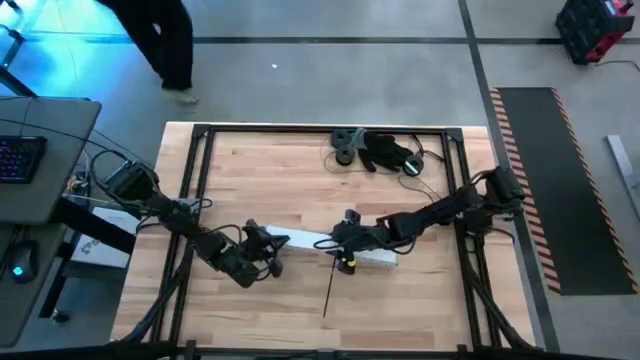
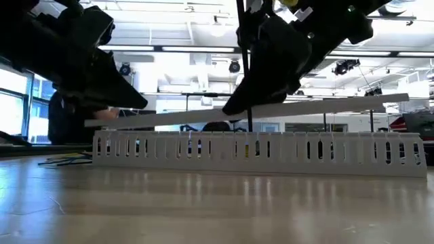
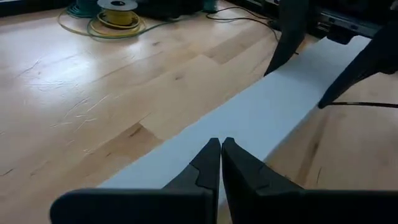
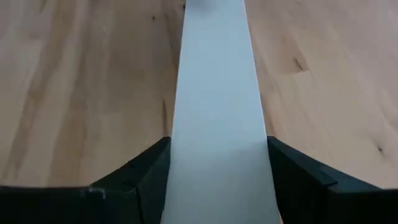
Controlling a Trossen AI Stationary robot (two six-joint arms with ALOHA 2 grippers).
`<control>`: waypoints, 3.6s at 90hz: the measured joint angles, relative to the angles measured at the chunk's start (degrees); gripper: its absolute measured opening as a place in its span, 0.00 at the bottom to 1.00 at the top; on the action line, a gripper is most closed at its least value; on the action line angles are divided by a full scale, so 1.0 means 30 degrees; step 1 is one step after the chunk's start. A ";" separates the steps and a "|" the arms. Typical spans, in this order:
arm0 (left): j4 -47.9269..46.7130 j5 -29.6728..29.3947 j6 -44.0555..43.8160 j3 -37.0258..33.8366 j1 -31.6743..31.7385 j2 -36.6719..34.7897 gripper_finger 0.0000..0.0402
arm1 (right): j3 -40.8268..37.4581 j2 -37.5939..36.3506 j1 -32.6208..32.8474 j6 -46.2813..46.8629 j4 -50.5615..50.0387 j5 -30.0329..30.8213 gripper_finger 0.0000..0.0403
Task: Ziptie cables
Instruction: Close the white cable duct
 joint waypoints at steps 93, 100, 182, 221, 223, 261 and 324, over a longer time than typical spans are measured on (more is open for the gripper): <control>-0.2893 0.2508 -0.2187 0.0009 0.1257 -0.0027 0.00 | -0.0007 0.0000 -0.0015 0.0338 -0.0958 0.0006 0.52; -0.2937 0.2660 -0.2187 0.0009 0.1348 -0.0029 0.00 | -0.0007 0.0000 -0.0015 0.0351 -0.1068 -0.0001 0.52; -0.3083 0.2840 -0.2176 -0.0028 0.1362 0.0007 0.00 | 0.0000 -0.1510 0.0612 -0.3054 -0.2370 -0.0241 0.40; -0.2369 0.3346 -0.2646 -0.0028 0.1120 0.0015 0.00 | -0.0007 -0.1078 0.3429 -0.2652 -0.6359 0.3648 0.40; -0.2243 0.3405 -0.2659 -0.0028 0.1035 0.0021 0.00 | -0.0007 -0.1078 0.3460 -0.2520 -0.6504 0.3756 0.40; -0.1055 0.1640 -0.1036 0.1099 -0.0419 -0.0484 0.00 | 0.0112 -0.1106 0.3343 -0.2346 -0.7578 0.3324 0.03; -0.1650 0.0118 0.5461 0.3156 -0.0963 -0.2660 0.00 | 0.3213 -0.0669 0.6267 -0.6622 -1.0212 1.4805 0.01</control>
